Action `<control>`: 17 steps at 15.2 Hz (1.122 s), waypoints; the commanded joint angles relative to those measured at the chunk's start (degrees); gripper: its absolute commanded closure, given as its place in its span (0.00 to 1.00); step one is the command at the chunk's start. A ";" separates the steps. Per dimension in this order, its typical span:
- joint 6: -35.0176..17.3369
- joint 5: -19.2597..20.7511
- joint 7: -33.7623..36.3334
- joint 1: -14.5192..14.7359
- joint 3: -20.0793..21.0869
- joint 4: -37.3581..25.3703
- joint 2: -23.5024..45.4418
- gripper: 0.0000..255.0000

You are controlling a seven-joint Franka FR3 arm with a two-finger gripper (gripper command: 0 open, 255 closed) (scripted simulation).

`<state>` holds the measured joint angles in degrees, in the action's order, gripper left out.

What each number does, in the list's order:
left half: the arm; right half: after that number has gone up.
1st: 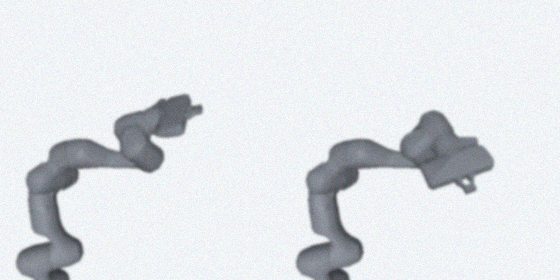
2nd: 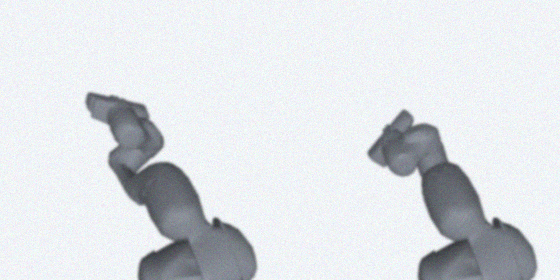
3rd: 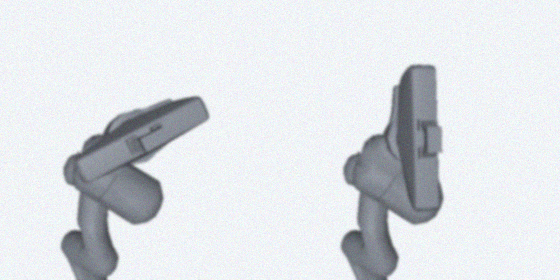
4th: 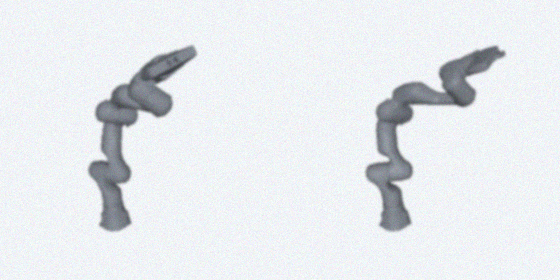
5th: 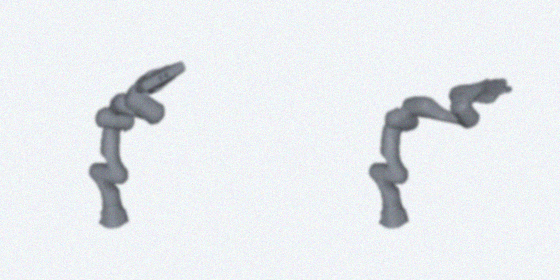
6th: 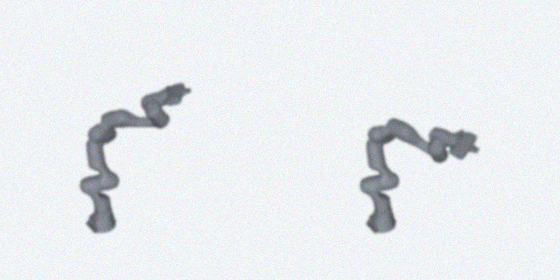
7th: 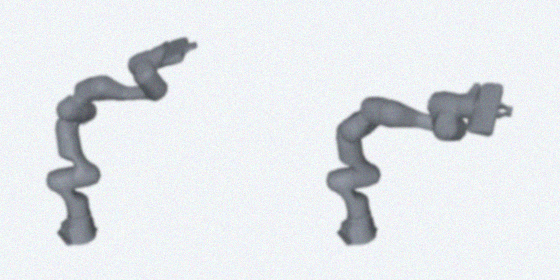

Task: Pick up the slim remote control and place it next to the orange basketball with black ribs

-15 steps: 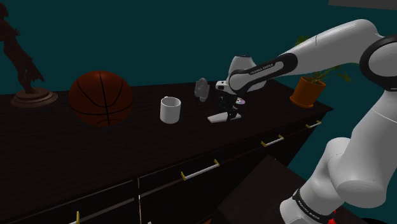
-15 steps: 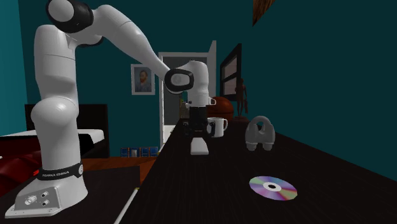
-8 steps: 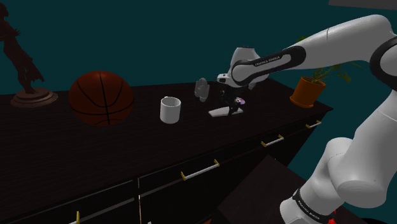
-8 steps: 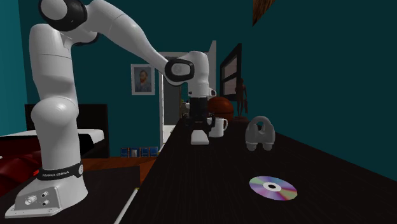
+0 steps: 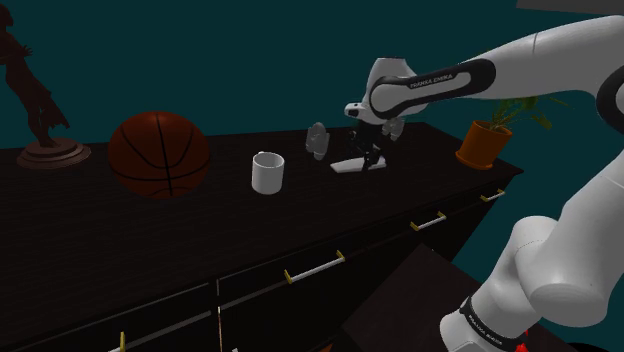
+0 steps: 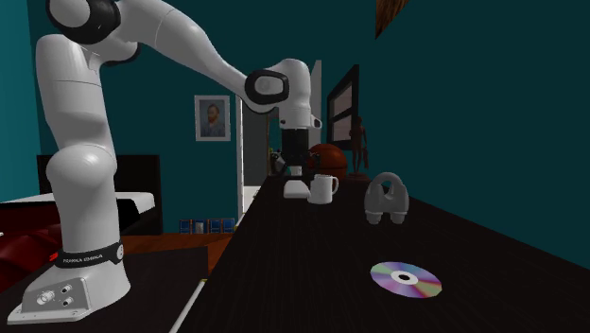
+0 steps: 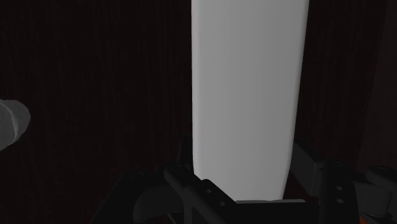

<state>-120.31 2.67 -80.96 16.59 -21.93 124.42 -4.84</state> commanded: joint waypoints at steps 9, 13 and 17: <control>7.67 0.79 0.67 0.13 0.46 -5.28 -2.52 1.00; 10.74 0.93 0.78 0.19 0.61 -7.78 -3.12 1.00; 13.80 1.00 0.83 0.25 0.75 -10.48 -3.50 1.00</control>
<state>-107.39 3.65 -80.14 16.83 -21.22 114.74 -8.25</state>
